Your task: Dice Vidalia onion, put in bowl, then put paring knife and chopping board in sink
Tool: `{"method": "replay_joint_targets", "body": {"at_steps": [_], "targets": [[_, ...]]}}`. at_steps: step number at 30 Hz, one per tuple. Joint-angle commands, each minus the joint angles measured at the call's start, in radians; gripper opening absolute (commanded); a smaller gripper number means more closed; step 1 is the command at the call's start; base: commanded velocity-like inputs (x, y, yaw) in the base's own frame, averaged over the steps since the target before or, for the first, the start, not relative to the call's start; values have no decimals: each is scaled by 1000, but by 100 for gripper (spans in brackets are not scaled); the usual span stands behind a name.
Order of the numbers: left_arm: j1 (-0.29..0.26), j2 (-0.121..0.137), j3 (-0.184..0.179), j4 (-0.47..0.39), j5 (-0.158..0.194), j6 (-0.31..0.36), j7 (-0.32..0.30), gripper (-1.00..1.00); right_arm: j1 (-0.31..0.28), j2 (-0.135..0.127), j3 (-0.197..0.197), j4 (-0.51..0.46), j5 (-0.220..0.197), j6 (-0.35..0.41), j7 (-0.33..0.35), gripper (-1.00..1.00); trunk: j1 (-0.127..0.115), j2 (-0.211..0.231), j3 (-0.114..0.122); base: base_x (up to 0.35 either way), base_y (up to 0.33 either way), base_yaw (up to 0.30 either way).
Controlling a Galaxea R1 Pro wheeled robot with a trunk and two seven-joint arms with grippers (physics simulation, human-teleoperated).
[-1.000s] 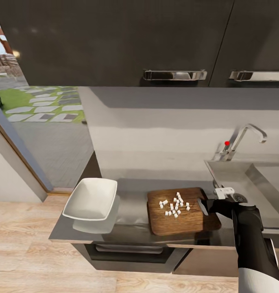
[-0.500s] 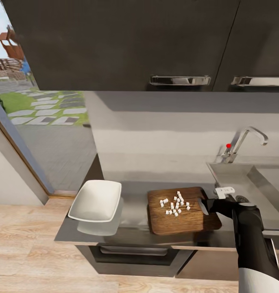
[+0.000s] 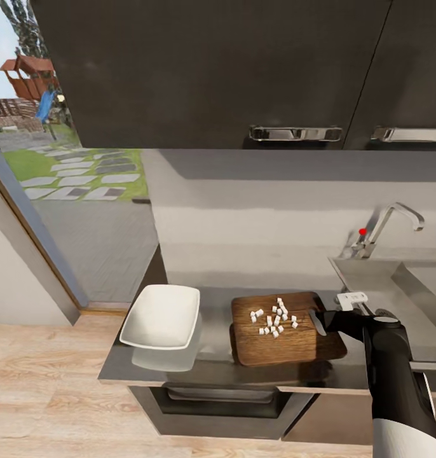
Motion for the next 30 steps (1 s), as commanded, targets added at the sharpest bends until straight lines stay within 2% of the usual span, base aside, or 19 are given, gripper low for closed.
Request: {"method": "replay_joint_targets", "body": {"at_steps": [1,24,30], "targets": [[0,0,-4,-2,6,-1,-2,100,-1,1,-2,-1,8,2,8,-100,1,-2,0,0,2,0],[0,0,-4,-2,6,-1,-2,100,-1,1,-2,-1,6,2,2,-100,1,-2,36,1,1,0],[0,0,-4,-2,6,-1,-2,100,-1,1,-2,-1,6,2,2,-100,1,-2,45,208,109,0]]}}
